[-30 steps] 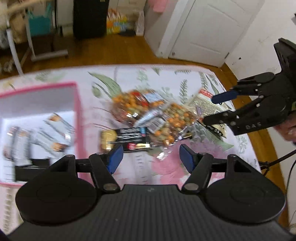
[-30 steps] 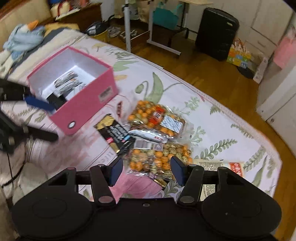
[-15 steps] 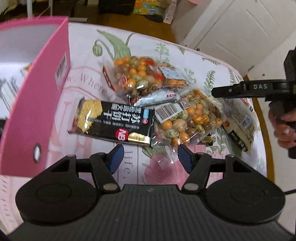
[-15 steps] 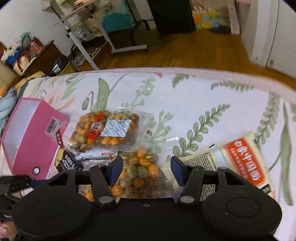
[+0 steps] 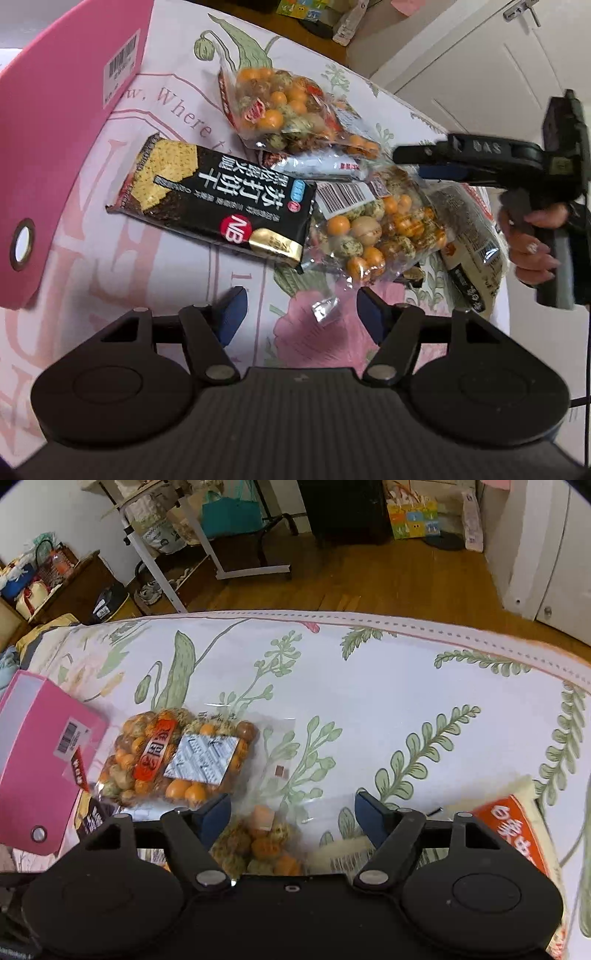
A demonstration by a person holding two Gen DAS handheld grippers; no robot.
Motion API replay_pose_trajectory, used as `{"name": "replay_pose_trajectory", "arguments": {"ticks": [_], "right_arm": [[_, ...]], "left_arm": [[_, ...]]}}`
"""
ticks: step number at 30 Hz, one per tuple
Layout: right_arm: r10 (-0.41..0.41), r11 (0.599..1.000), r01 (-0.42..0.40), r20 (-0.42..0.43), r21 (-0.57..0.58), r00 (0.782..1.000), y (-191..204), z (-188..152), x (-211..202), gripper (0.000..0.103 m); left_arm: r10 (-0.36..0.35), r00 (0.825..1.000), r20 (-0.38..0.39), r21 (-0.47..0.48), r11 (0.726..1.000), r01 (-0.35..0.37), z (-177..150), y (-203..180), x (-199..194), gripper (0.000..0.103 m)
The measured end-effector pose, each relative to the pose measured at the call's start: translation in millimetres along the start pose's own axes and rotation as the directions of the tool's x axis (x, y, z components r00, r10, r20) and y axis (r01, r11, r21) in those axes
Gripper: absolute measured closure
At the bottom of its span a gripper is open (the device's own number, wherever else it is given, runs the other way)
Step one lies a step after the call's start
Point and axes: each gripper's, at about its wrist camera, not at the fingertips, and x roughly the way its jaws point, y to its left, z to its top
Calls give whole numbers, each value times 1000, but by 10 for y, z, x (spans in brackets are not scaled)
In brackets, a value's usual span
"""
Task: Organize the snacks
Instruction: 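Reach the right gripper to the clear bag of coated peanuts and grasp it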
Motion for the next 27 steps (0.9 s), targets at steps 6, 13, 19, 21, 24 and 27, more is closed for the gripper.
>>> {"name": "replay_pose_trajectory", "arguments": {"ticks": [6, 13, 19, 21, 24, 27], "right_arm": [[70, 996, -70, -5, 49, 998, -91, 18, 96, 19], [220, 974, -224, -83, -34, 972, 43, -206, -138, 36], [276, 947, -301, -201, -109, 940, 308, -611, -210, 43], [271, 931, -316, -237, -182, 933, 460, -718, -272, 43], [217, 909, -289, -252, -301, 943, 676, -813, -378, 40], [117, 868, -208, -222, -450, 968, 919, -866, -423, 32]], "left_arm": [[-24, 999, -34, -13, 1000, 24, -81, -84, 4, 39], [-5, 1000, 18, 27, 1000, 5, -226, -191, -10, 40], [-25, 1000, 11, -18, 1000, 26, -267, -167, -27, 40], [-31, 999, 7, -48, 998, 32, -296, -140, -44, 40], [-27, 999, 23, -74, 997, 28, -319, -115, -68, 40], [-14, 999, 43, -84, 996, 18, -306, -79, -74, 45]]}}
